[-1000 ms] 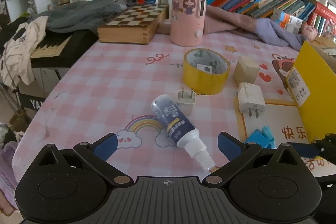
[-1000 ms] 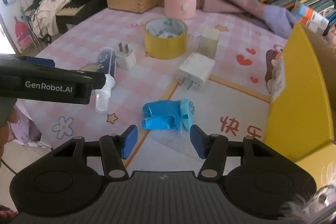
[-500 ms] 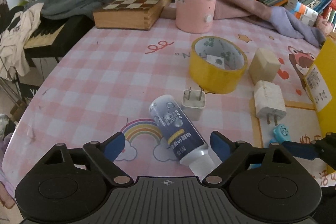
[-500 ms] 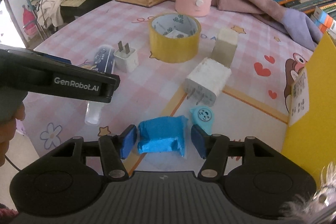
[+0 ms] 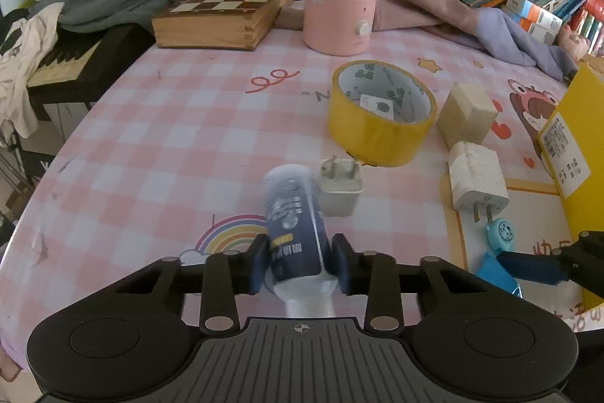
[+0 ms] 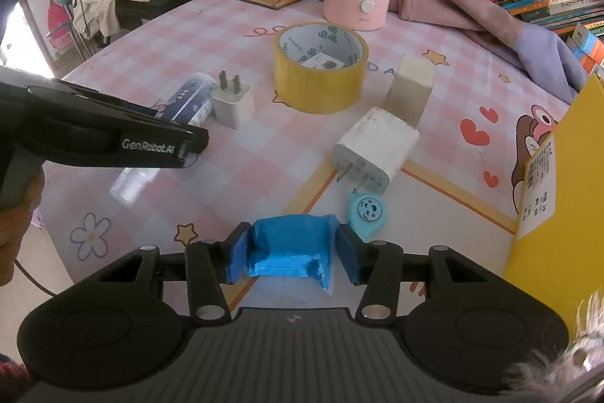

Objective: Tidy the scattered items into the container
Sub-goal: 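Grasp the blue clip with the right tool while the left tool grasps the spray bottle, then carry the blue clip and spray bottle with both tools over the yellow box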

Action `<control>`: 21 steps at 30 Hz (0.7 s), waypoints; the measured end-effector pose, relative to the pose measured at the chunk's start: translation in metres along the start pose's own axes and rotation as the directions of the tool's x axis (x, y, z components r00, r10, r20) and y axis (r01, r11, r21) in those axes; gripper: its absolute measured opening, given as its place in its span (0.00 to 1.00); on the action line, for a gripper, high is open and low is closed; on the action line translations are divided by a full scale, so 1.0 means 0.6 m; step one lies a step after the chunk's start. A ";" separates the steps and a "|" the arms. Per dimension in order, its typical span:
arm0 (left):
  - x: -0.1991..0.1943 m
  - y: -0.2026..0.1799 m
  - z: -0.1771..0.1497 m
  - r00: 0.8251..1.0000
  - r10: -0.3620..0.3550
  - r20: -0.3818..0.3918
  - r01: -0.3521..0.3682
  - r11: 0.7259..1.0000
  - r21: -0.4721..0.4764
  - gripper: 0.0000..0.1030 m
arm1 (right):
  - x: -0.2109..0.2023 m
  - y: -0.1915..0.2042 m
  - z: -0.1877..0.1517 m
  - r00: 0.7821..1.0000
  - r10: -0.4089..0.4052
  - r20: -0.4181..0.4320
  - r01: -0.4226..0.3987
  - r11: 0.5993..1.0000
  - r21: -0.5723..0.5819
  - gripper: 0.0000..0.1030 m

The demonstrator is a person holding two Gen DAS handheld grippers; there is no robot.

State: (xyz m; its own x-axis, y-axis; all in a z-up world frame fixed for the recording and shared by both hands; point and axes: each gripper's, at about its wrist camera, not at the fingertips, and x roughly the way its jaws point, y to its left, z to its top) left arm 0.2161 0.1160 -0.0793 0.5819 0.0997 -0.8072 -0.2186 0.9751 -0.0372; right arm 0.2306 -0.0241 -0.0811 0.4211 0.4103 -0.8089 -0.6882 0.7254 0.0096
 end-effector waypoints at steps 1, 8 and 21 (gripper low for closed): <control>-0.001 0.003 0.000 1.000 -0.002 -0.003 0.002 1.000 -0.004 0.30 | 0.000 0.000 0.000 1.000 0.003 0.000 -0.003 1.000 0.004 0.41; -0.025 0.026 -0.005 1.000 0.000 0.013 0.001 0.999 -0.042 0.30 | -0.011 0.000 0.001 0.999 -0.012 0.030 0.011 1.000 0.018 0.38; -0.102 0.039 -0.007 0.993 -0.068 0.096 0.075 0.995 -0.071 0.30 | -0.067 0.002 0.026 0.992 -0.029 0.121 0.024 0.999 0.035 0.38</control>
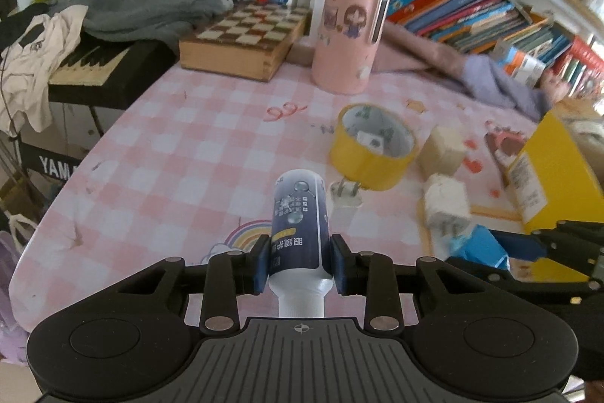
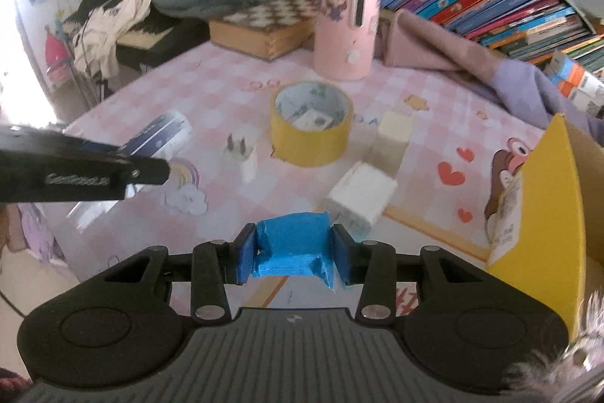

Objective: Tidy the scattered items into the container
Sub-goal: 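Carry the blue clip and spray bottle with both tools over the yellow box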

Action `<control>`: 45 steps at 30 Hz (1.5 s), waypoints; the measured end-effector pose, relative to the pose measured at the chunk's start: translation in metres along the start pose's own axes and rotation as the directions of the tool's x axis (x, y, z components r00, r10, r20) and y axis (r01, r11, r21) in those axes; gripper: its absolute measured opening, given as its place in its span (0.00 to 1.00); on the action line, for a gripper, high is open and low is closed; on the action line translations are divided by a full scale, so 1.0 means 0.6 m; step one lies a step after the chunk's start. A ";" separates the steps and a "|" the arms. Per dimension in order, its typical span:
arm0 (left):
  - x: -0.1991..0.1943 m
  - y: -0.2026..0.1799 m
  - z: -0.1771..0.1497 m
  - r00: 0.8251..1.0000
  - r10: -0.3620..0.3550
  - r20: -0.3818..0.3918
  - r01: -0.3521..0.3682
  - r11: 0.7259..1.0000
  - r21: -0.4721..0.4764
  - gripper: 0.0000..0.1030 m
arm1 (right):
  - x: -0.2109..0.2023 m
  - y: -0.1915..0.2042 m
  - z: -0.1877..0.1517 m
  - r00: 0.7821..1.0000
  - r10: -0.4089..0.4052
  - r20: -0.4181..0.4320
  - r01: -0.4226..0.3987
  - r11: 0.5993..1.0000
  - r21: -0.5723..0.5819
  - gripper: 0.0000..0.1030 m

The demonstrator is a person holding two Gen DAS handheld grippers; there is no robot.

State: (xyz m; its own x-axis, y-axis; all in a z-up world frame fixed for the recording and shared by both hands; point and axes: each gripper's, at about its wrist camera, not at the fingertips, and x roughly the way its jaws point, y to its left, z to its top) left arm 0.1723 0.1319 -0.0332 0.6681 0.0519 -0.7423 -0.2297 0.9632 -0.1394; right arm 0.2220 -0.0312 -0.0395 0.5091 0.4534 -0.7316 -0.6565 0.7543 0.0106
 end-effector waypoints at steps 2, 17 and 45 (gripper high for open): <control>-0.015 0.001 0.003 1.000 -0.014 0.016 0.015 1.000 -0.004 0.30 | -0.013 -0.002 0.003 1.000 -0.008 0.014 0.008 1.000 0.014 0.38; -0.117 -0.007 -0.022 0.988 -0.090 0.124 0.085 0.995 0.043 0.30 | -0.107 0.020 -0.028 0.995 -0.068 0.079 0.062 0.996 0.072 0.38; -0.256 -0.039 -0.183 0.971 -0.223 0.089 0.211 0.970 0.123 0.30 | -0.261 0.089 -0.207 0.983 -0.171 0.060 0.155 0.966 0.209 0.38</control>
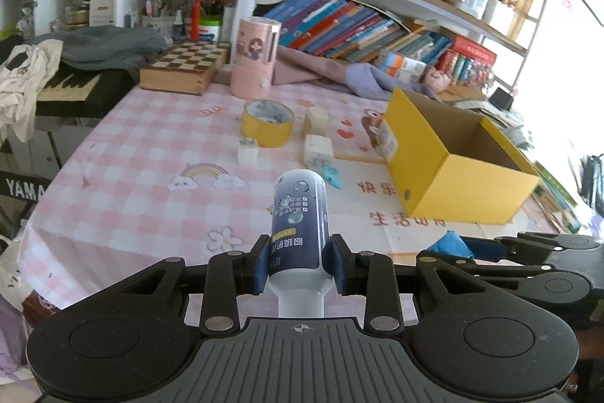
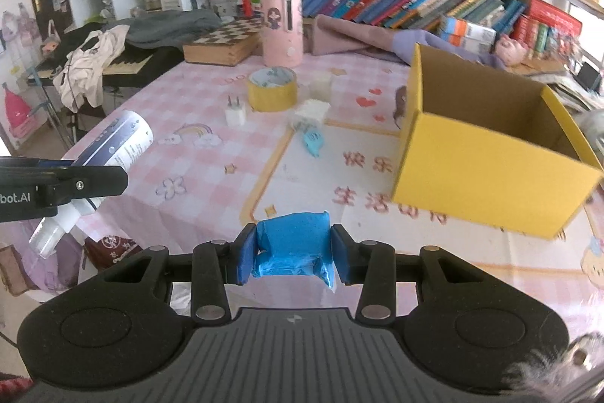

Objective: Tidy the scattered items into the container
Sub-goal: 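Carry the blue clip and spray bottle with both tools over the yellow box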

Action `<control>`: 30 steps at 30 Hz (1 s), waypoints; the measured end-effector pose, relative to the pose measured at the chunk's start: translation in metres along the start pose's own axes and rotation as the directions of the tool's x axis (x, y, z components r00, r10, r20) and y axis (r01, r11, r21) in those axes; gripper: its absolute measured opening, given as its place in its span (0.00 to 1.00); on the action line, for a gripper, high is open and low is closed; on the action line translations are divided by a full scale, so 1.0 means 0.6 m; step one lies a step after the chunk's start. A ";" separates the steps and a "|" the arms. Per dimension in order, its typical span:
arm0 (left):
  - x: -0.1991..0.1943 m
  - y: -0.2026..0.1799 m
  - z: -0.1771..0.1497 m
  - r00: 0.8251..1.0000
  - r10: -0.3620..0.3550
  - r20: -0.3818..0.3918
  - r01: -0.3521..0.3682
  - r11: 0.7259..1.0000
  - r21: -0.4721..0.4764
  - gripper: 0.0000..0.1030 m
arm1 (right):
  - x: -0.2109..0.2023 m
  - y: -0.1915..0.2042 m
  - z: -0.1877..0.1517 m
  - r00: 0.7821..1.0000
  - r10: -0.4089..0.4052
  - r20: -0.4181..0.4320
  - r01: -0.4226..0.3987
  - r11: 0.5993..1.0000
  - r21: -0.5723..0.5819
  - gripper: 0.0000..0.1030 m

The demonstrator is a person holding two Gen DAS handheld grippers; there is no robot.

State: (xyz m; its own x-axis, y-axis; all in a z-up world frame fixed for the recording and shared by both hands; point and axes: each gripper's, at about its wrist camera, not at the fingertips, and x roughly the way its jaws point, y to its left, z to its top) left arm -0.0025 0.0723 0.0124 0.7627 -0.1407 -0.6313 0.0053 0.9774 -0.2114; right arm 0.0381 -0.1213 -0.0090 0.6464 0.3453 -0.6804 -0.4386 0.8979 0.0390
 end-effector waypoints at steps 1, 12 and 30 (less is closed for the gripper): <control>-0.002 -0.003 -0.003 1.000 -0.007 -0.003 0.007 1.000 0.004 0.30 | -0.005 -0.001 -0.005 1.000 -0.005 -0.002 0.005 1.000 0.006 0.38; 0.003 -0.049 -0.012 0.994 -0.107 -0.036 0.109 0.991 0.073 0.30 | -0.050 -0.037 -0.043 0.995 -0.098 -0.013 0.099 0.991 0.094 0.38; 0.043 -0.129 -0.015 0.967 -0.227 -0.118 0.246 0.954 0.174 0.30 | -0.081 -0.108 -0.078 0.978 -0.203 -0.049 0.209 0.955 0.209 0.37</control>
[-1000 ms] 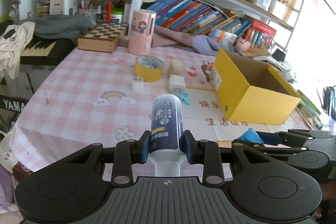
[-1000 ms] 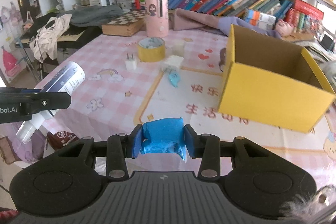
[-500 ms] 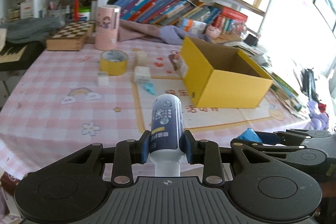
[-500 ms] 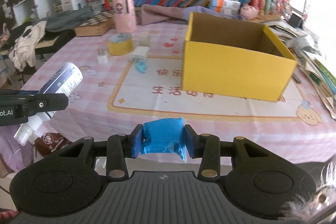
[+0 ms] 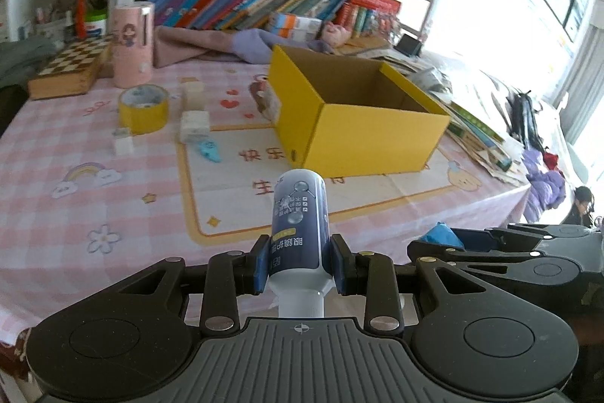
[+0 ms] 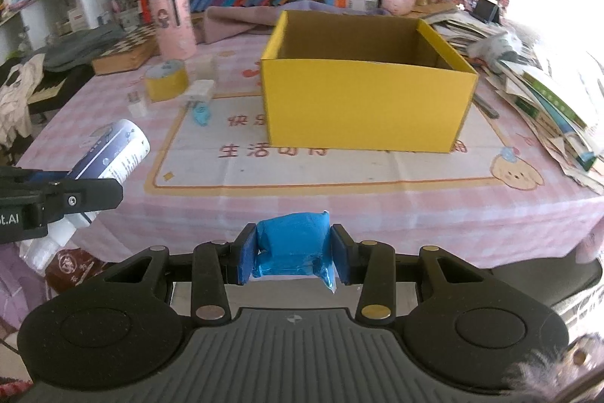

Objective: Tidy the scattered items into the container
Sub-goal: 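Carry the blue clip and spray bottle with both tools over the yellow box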

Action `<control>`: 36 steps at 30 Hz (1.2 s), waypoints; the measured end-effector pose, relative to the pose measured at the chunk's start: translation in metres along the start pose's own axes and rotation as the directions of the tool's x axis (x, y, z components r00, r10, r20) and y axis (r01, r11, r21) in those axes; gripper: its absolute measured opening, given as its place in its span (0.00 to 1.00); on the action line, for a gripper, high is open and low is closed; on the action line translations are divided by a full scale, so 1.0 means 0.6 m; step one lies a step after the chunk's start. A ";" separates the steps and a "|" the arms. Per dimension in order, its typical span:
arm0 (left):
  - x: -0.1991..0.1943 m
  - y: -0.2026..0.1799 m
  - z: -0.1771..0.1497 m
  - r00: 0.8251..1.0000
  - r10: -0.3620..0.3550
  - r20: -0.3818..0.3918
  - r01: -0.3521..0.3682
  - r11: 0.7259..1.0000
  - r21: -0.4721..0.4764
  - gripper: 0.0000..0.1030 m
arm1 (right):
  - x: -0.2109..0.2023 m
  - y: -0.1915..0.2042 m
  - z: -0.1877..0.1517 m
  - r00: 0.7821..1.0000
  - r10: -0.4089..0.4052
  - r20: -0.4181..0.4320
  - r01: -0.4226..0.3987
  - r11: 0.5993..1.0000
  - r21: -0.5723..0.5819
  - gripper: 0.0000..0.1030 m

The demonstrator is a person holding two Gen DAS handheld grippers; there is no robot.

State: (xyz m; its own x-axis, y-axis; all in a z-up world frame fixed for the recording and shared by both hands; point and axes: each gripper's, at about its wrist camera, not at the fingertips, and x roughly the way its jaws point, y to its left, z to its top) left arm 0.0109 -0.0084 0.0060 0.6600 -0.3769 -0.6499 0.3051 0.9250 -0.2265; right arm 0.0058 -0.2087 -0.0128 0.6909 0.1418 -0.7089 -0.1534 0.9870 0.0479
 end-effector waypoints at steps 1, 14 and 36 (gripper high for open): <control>0.003 -0.004 0.002 1.000 -0.005 -0.004 0.005 1.000 0.008 0.30 | 0.001 -0.006 0.001 1.000 -0.005 0.000 0.005 1.000 0.009 0.37; 0.042 -0.048 0.018 0.997 -0.059 -0.041 0.062 0.996 0.069 0.30 | 0.003 -0.063 0.000 0.999 -0.050 -0.012 0.051 0.996 0.078 0.37; 0.092 -0.099 0.056 0.994 -0.109 -0.023 0.111 0.985 0.129 0.30 | 0.034 -0.127 0.027 0.998 -0.060 -0.019 0.061 0.993 0.097 0.37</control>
State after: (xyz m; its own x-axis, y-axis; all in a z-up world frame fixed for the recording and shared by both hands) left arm 0.0523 -0.0859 0.0082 0.6065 -0.4745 -0.6379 0.4631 0.8631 -0.2017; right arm 0.0429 -0.2799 -0.0195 0.6852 0.0813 -0.7238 -0.0415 0.9965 0.0726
